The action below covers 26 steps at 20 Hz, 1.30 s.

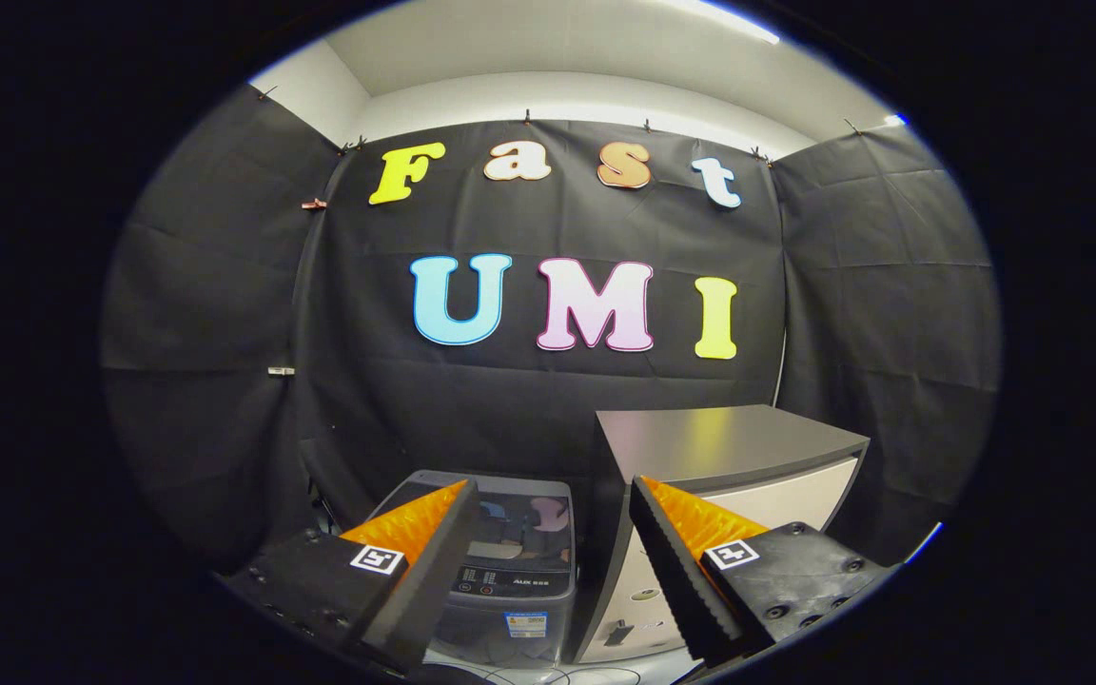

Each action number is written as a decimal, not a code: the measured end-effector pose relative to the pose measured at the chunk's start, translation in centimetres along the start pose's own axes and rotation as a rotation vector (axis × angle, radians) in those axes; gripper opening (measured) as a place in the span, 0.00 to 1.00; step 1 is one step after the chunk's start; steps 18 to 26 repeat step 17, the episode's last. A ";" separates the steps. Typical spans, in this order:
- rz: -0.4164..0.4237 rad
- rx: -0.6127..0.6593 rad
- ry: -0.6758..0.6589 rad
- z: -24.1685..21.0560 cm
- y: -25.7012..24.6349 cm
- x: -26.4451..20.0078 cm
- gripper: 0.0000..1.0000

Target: Put the clothes into the washing machine and then close the washing machine lid.

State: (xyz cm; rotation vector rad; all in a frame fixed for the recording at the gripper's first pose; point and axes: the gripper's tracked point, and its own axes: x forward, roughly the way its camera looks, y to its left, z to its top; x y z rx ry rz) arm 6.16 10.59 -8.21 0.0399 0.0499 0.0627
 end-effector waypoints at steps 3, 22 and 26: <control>0.004 -0.002 -0.001 0.0 -0.2 0.0 0.99; -0.018 0.007 -0.049 1.6 -1.8 -0.9 0.99; -0.018 0.007 -0.049 1.6 -1.8 -0.9 0.99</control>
